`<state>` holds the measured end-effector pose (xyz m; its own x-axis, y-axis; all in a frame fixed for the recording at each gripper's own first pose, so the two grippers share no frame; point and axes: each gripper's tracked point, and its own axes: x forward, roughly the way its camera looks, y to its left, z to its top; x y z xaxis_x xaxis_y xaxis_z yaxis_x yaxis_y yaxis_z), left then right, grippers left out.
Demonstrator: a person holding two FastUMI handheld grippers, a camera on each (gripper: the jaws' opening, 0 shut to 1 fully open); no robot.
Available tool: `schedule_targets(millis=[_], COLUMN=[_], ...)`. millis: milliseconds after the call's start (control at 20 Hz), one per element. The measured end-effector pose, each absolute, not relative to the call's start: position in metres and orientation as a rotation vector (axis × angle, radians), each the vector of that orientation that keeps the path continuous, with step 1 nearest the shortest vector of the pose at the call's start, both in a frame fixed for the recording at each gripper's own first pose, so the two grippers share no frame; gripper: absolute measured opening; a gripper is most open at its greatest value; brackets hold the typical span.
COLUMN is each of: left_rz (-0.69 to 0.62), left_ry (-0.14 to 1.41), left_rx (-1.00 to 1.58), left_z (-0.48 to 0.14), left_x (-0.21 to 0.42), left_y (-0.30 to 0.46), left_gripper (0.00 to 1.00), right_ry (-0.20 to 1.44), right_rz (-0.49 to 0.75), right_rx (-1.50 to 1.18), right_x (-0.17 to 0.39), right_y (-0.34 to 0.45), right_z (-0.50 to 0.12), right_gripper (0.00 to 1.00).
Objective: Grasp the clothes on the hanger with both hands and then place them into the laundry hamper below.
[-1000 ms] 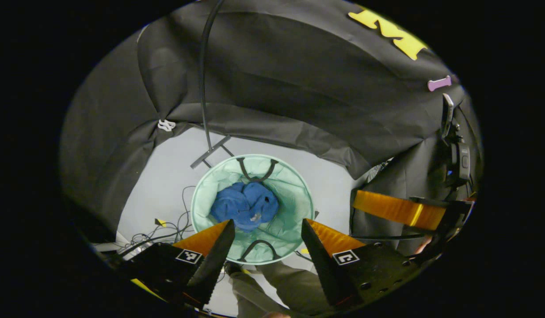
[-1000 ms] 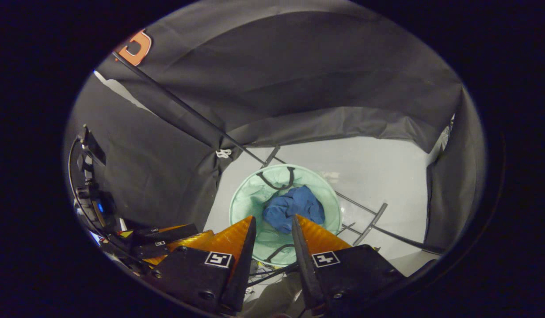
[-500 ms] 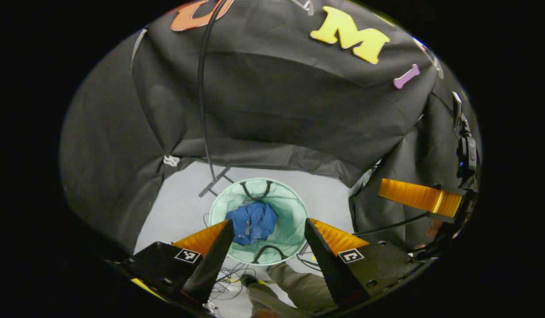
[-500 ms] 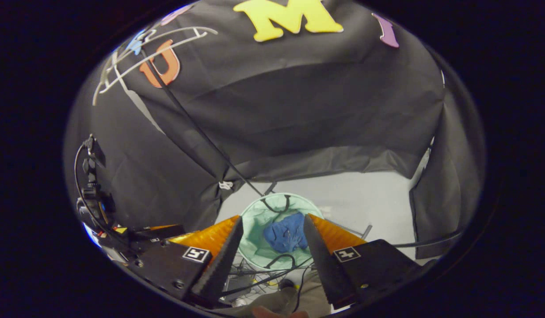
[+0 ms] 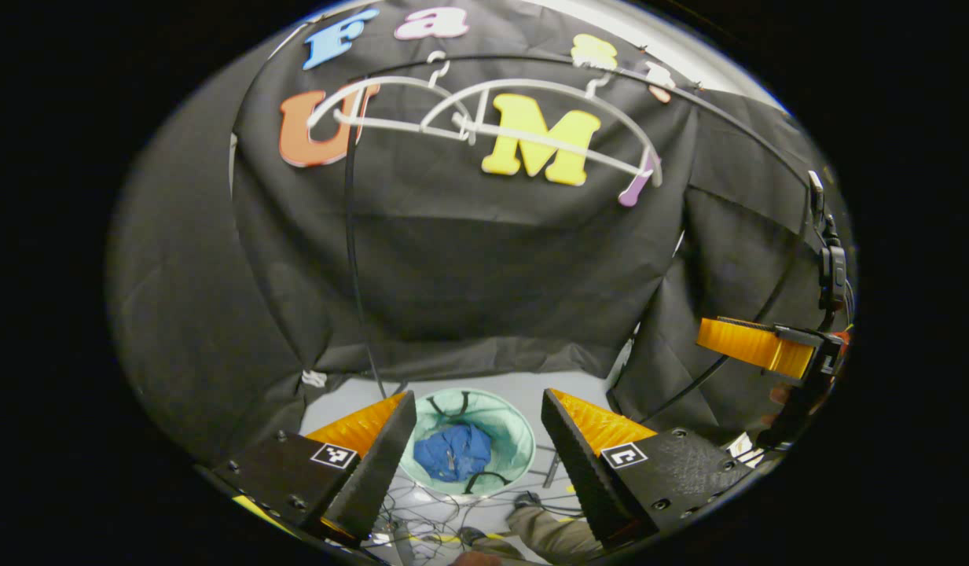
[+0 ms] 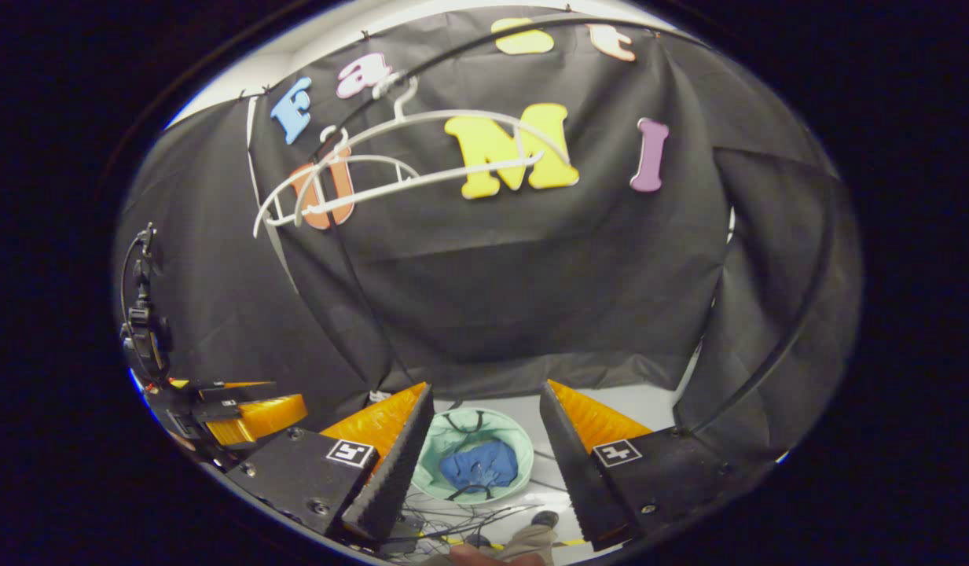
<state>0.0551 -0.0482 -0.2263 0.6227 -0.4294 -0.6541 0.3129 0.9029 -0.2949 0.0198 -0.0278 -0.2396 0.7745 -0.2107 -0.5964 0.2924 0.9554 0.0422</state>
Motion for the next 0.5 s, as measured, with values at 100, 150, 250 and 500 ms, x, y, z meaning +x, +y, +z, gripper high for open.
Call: schedule_targets(millis=[100,150,250,500], left_rz=[-0.411,-0.402,-0.380,-0.323], left_ry=[0.697,0.671,0.608,0.424], left_rx=[-0.157,-0.145,-0.134,-0.141], left_z=[-0.200,-0.191,-0.167,-0.080], left_x=[0.060,0.059,0.059,0.035], left_y=[-0.048,-0.044,-0.046,-0.034], left_gripper=[1.00,0.97,0.97,0.97], right_ry=[0.556,0.517,0.441,0.316], right_rz=[-0.311,-0.323,-0.324,-0.280], right_rx=[0.079,0.054,0.021,-0.006], right_x=[0.000,-0.006,-0.022,-0.084], right_y=[-0.042,-0.044,-0.045,-0.057], right_z=[-0.202,-0.184,-0.147,-0.068], right_gripper=[0.87,0.88,0.87,0.89])
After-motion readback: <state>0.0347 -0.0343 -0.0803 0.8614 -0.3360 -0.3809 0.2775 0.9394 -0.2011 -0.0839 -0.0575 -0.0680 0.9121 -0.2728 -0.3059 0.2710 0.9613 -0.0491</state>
